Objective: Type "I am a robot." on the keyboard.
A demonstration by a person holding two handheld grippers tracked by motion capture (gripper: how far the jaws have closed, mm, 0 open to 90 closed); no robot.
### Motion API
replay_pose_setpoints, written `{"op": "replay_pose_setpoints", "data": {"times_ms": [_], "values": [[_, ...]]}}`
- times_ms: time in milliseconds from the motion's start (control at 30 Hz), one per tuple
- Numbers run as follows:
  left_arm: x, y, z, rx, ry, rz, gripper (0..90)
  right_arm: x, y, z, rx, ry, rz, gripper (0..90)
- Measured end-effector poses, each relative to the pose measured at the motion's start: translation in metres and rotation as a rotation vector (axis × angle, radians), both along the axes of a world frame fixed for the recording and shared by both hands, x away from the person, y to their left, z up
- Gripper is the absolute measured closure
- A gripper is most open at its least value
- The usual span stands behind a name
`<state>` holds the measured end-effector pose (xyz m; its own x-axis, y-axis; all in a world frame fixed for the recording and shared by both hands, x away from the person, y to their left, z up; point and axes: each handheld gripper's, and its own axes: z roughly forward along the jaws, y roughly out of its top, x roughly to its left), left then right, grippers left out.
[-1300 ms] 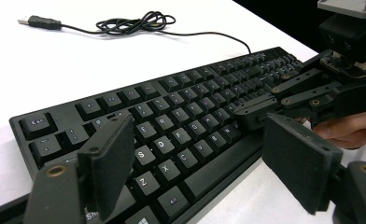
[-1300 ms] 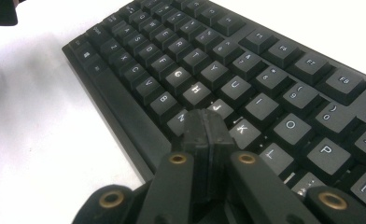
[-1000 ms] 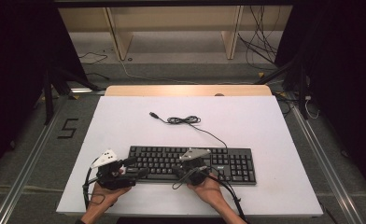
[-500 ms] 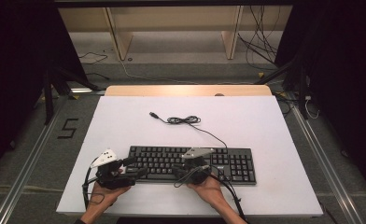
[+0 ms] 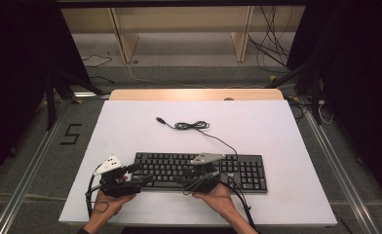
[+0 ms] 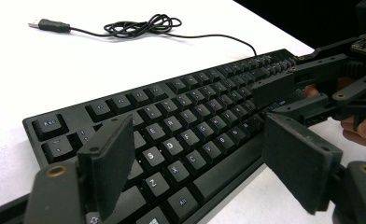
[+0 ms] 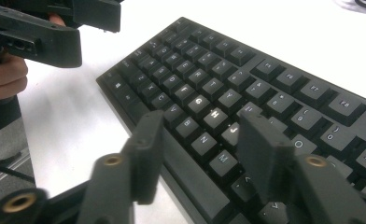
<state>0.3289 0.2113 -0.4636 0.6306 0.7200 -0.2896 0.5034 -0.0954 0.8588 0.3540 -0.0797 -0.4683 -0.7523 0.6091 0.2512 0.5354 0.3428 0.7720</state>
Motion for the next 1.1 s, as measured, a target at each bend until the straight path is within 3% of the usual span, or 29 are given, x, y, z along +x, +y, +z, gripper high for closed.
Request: {"op": "replay_pose_setpoints", "data": {"times_ms": [200,367,800,1100], "values": [[0.000,0.000,0.000,-0.003,-0.003,0.004,25.2,-0.001,0.001,0.001,0.012,0.003,0.003,44.8],[0.000,0.001,0.000,-0.003,-0.002,0.004,25.2,-0.004,0.002,0.002,0.018,0.001,0.010,46.0],[0.001,0.002,0.000,-0.006,-0.001,0.003,25.2,-0.012,0.004,0.001,0.008,-0.022,0.030,76.9],[0.001,0.002,0.000,-0.011,0.000,0.005,25.2,-0.014,0.006,-0.003,-0.011,-0.016,0.046,88.0]]}}
